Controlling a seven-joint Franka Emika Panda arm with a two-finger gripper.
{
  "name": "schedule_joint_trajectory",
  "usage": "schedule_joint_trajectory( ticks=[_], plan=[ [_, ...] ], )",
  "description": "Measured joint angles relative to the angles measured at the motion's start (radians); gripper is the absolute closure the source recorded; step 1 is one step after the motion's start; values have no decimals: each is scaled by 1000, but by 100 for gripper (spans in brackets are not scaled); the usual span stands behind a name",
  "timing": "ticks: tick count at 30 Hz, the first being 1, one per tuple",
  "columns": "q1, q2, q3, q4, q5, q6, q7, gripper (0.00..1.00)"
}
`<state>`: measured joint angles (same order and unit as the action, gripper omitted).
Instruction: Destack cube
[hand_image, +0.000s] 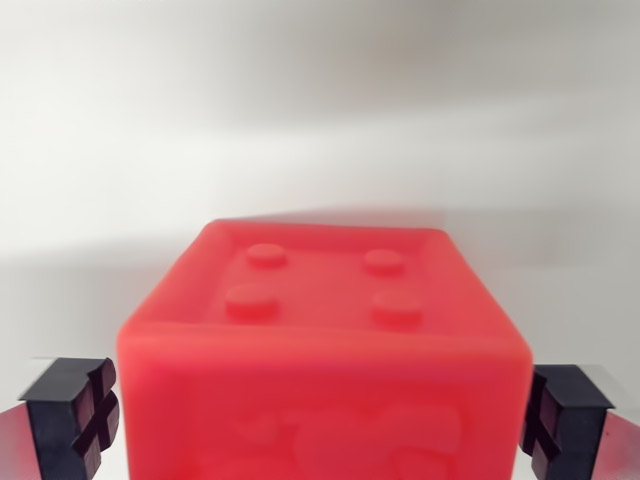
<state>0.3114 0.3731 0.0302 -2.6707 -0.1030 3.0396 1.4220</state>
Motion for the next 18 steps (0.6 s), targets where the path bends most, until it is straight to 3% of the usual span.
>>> schedule_joint_trajectory(
  ticks=[9, 18],
  plan=[
    [-10, -46, 10, -11, 1, -31, -2, 0],
    [-32, -127, 36, -31, 15, -93, -12, 0]
  ],
)
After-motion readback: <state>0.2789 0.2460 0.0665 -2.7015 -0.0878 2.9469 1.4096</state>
